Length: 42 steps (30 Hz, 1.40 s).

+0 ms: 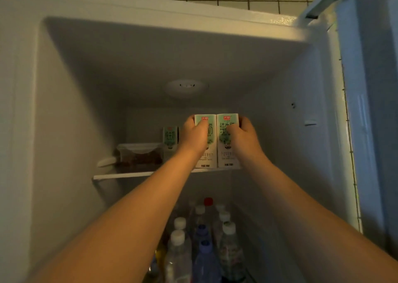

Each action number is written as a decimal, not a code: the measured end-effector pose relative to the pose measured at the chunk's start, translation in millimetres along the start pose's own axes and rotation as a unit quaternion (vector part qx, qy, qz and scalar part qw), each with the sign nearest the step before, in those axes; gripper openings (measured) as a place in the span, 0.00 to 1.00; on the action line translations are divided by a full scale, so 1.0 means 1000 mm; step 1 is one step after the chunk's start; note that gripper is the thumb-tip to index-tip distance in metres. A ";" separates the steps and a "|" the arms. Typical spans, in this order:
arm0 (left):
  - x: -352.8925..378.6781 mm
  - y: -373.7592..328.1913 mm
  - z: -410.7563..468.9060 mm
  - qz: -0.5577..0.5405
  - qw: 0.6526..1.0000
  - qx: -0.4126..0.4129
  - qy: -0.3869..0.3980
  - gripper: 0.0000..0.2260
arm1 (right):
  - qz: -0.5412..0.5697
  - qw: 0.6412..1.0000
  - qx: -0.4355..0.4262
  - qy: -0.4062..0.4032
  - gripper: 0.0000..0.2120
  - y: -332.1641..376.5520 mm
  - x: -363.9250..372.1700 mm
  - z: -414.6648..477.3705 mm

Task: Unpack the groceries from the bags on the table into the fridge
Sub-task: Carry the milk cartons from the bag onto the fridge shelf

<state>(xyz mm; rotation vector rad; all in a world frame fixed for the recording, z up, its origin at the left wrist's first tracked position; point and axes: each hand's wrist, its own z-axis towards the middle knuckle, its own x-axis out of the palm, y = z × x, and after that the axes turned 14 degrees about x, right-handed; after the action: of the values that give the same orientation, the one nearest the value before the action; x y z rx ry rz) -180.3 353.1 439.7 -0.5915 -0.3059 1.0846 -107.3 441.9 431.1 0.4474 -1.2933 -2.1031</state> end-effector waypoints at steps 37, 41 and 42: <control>-0.010 0.094 0.153 0.576 0.752 0.101 0.305 0.32 | -0.562 0.808 0.147 0.103 0.22 -0.035 0.043 0.160; -0.006 0.107 0.158 0.600 0.737 0.080 0.302 0.36 | -0.606 0.780 0.122 0.104 0.22 -0.044 0.049 0.177; -0.005 0.109 0.160 0.604 0.732 0.078 0.304 0.36 | -0.615 0.774 0.114 0.102 0.23 -0.045 0.051 0.181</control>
<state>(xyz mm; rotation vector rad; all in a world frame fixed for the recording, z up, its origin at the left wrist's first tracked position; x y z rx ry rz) -343.8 432.7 504.8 -0.9847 0.8978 2.0326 -264.1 545.5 476.6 2.0166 -1.2259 -2.6944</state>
